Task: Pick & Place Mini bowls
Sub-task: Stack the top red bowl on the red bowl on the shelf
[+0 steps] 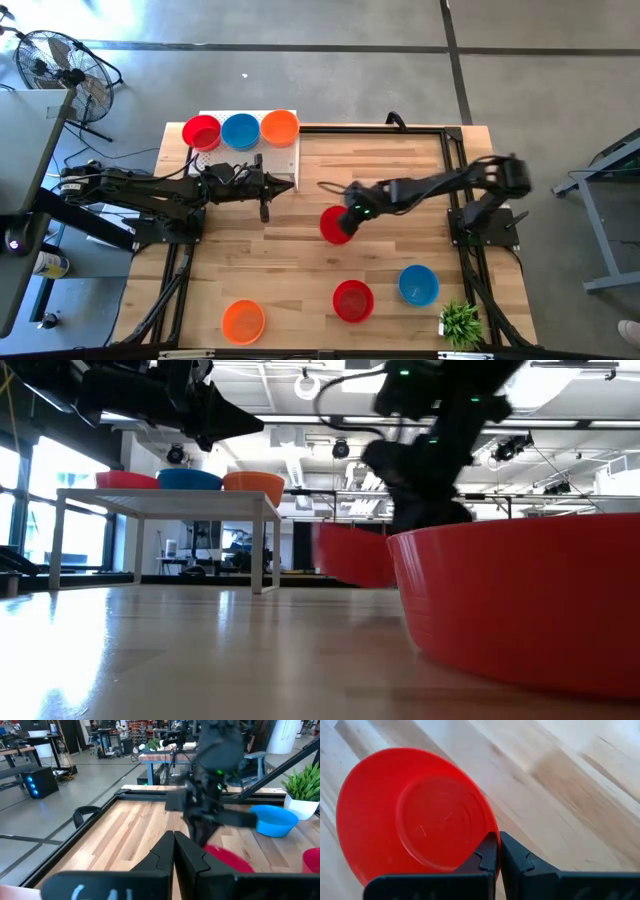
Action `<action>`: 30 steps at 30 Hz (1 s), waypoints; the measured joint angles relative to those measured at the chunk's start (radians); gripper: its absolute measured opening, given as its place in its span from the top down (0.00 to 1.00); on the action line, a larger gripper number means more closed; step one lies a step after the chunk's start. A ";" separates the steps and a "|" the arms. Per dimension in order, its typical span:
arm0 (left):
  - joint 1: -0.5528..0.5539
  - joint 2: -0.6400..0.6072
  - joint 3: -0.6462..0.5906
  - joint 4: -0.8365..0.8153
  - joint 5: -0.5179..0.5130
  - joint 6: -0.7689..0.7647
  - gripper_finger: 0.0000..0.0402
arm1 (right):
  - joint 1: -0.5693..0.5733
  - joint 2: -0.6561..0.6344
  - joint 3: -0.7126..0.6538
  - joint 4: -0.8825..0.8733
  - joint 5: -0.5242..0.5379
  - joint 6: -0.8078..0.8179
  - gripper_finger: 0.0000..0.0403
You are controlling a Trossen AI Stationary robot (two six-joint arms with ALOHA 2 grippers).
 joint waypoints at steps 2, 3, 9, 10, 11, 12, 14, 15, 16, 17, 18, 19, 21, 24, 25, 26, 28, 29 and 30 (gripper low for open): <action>0.000 0.000 0.000 0.000 0.000 0.000 0.99 | 0.008 0.076 0.075 0.000 0.001 -0.030 1.00; 0.000 0.000 0.000 0.000 0.000 0.000 0.99 | 0.009 0.109 0.109 0.002 0.000 -0.046 1.00; 0.000 0.000 0.000 -0.003 0.000 0.000 0.99 | 0.009 0.278 0.272 0.017 -0.049 -0.146 0.99; 0.000 0.000 0.000 -0.004 0.000 0.000 0.99 | 0.009 0.294 0.292 0.033 -0.055 -0.160 0.99; 0.000 0.000 0.000 -0.006 0.000 0.000 0.99 | 0.010 0.311 0.308 0.048 -0.061 -0.168 0.98; 0.000 0.000 0.000 -0.007 0.000 0.000 0.99 | 0.010 0.327 0.320 0.060 -0.074 -0.178 0.98; 0.000 0.000 0.000 -0.007 -0.001 0.000 0.99 | 0.011 0.351 0.334 0.087 -0.101 -0.201 0.97; 0.000 0.000 0.000 -0.007 -0.001 0.000 0.99 | 0.011 0.357 0.339 0.108 -0.109 -0.211 0.96; 0.000 0.000 0.000 -0.007 -0.001 0.000 0.99 | 0.011 0.358 0.342 0.123 -0.110 -0.218 0.96; 0.000 0.000 0.000 -0.008 -0.001 0.000 0.99 | 0.011 0.358 0.343 0.137 -0.112 -0.222 0.95; 0.000 0.000 0.000 -0.008 -0.001 0.000 0.99 | 0.011 0.357 0.344 0.147 -0.110 -0.230 0.93; 0.000 0.000 0.000 -0.008 -0.002 0.000 0.99 | 0.011 0.355 0.344 0.152 -0.110 -0.238 0.92; 0.000 0.000 0.000 -0.012 -0.002 0.000 0.99 | 0.012 0.342 0.342 0.143 -0.111 -0.262 0.88; 0.000 0.000 0.000 -0.020 -0.002 0.000 0.99 | 0.013 0.302 0.343 0.133 -0.112 -0.330 0.82; 0.000 0.000 0.000 -0.020 -0.002 0.000 0.99 | 0.013 0.285 0.342 0.119 -0.112 -0.359 0.81; 0.000 0.000 0.000 -0.020 0.004 0.000 0.99 | 0.015 0.268 0.335 0.112 -0.107 -0.386 0.80; 0.000 0.000 0.000 -0.021 0.033 0.000 0.99 | 0.015 0.227 0.295 0.124 -0.113 -0.442 0.81; 0.000 0.000 0.000 -0.021 0.052 0.000 0.99 | 0.015 0.206 0.265 0.147 -0.125 -0.465 0.82; 0.000 0.000 0.000 -0.021 0.068 0.000 0.99 | 0.014 0.182 0.228 0.184 -0.142 -0.484 0.83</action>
